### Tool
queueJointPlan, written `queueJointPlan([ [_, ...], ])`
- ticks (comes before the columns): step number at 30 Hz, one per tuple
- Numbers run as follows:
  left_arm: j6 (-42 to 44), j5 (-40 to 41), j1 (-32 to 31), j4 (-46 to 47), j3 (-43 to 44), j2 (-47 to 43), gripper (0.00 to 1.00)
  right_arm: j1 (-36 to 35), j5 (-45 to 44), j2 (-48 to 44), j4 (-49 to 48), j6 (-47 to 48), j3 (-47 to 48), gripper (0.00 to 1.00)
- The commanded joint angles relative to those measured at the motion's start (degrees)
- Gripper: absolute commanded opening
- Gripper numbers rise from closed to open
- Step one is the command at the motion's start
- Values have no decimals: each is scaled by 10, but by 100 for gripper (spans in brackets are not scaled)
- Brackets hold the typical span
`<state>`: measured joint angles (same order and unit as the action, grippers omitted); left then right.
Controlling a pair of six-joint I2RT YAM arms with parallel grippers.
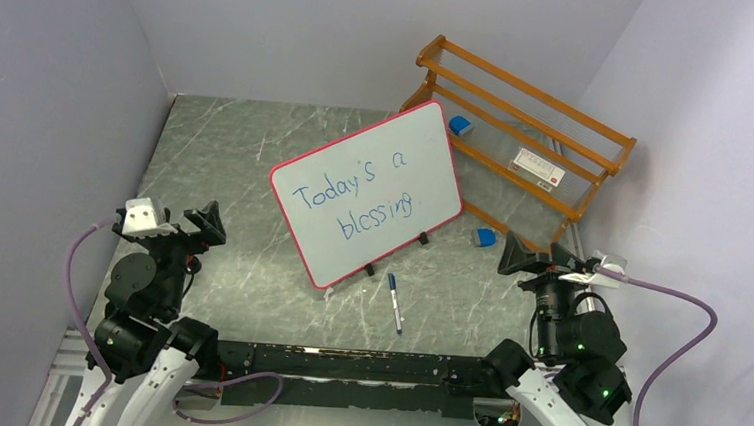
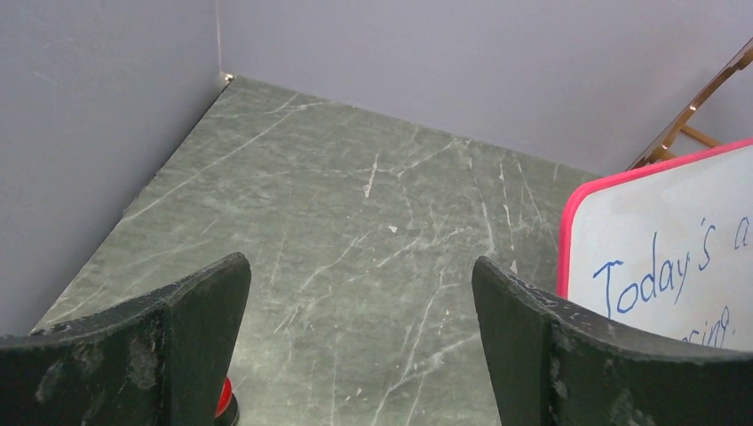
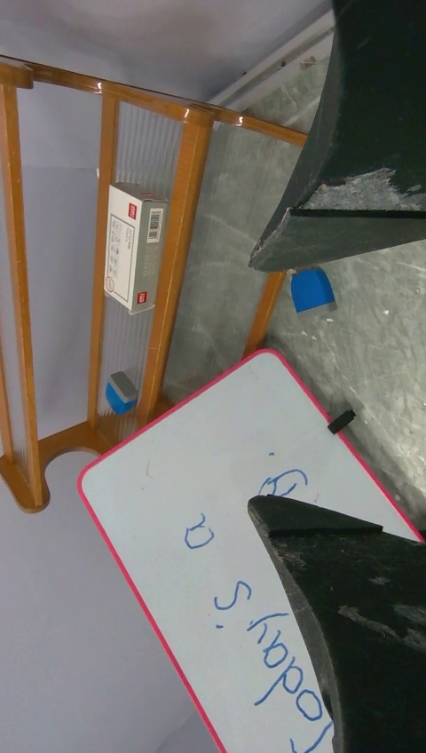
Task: Write a sentence on the whiteboard
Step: Reset both arms
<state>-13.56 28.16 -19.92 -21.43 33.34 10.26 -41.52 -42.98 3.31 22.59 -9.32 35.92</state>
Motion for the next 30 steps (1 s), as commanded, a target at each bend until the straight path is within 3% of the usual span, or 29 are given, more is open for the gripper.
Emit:
queueJointPlan([
  [1, 16, -21, 15, 47, -13, -14, 98, 2, -7, -4, -13, 7, -4, 100],
  [30, 21, -54, 30, 34, -2, -10, 98, 10, 10, 0, -19, 7, -5, 100],
])
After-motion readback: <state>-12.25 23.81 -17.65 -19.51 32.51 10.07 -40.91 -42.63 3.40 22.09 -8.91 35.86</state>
